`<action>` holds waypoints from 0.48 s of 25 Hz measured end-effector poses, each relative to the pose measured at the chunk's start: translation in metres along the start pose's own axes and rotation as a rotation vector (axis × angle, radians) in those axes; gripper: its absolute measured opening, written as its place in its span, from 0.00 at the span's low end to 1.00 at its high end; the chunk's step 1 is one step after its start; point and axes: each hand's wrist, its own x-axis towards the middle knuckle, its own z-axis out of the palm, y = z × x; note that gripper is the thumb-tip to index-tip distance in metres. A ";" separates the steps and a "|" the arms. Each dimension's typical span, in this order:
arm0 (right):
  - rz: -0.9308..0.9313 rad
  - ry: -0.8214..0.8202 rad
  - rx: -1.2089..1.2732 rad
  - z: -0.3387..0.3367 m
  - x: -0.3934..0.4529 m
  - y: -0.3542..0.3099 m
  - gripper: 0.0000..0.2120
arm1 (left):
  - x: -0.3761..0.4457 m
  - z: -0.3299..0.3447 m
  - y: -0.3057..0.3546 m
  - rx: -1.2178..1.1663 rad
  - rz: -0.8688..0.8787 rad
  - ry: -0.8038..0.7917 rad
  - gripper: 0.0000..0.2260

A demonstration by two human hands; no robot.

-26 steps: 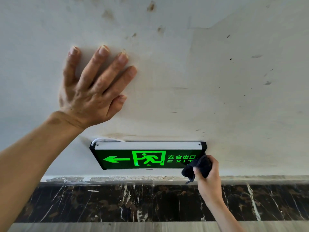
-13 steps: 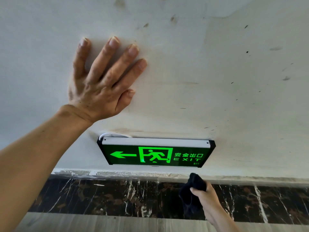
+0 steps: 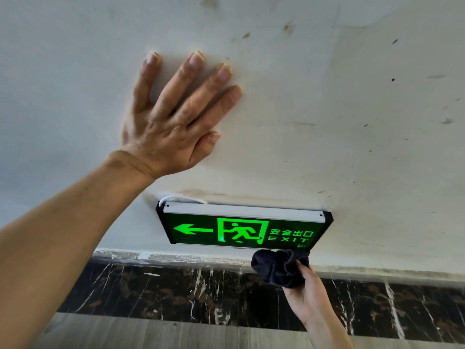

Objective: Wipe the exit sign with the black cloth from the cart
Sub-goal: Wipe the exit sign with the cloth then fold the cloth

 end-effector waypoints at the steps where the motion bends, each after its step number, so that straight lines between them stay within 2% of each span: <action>1: 0.018 -0.019 0.010 0.005 0.000 0.004 0.16 | 0.000 0.000 0.000 0.002 0.001 0.002 0.29; 5: 0.090 -0.050 -0.040 0.032 0.002 0.032 0.16 | 0.000 0.001 0.001 -0.006 -0.006 0.001 0.29; 12: 0.148 0.043 -0.151 0.081 0.009 0.089 0.19 | 0.000 0.004 0.003 -0.040 -0.024 0.007 0.29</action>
